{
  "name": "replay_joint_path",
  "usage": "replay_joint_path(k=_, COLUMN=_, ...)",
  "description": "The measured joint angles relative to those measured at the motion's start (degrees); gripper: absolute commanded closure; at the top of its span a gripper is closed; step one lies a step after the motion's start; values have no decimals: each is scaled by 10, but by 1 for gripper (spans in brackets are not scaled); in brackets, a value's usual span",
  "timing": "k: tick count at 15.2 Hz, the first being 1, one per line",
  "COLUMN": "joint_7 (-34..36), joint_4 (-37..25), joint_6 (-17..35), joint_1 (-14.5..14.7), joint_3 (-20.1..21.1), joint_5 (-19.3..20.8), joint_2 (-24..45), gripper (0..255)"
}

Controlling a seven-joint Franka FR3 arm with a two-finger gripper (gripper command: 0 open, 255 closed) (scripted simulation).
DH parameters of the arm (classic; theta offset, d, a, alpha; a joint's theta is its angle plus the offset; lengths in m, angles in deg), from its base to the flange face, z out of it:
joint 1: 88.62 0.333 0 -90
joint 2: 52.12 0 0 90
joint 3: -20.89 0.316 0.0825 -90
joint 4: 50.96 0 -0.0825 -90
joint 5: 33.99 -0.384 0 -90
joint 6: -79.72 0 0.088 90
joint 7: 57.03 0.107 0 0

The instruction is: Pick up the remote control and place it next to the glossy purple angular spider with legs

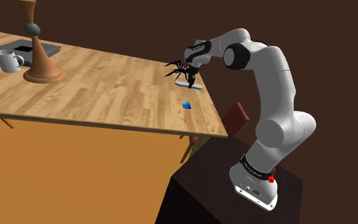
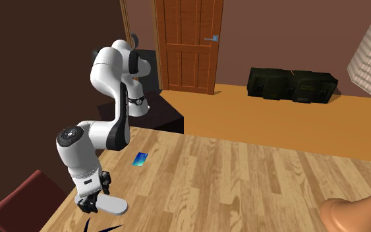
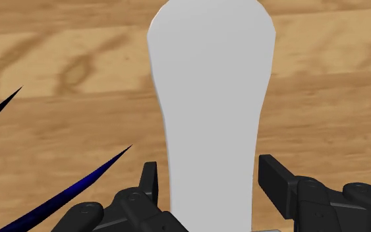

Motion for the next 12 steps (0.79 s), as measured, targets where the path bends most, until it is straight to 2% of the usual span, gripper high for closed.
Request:
replay_joint_path(k=6, joint_7=0, joint_4=-1, joint_6=2, joint_1=0, joint_3=0, joint_5=0, joint_2=2, gripper=255)
replay_joint_path(k=7, joint_7=0, joint_4=-1, joint_6=2, joint_1=0, joint_3=0, joint_5=0, joint_2=2, gripper=0)
replay_joint_path(k=12, joint_7=0, joint_4=-1, joint_6=2, joint_1=0, joint_3=0, joint_5=0, joint_2=2, gripper=0)
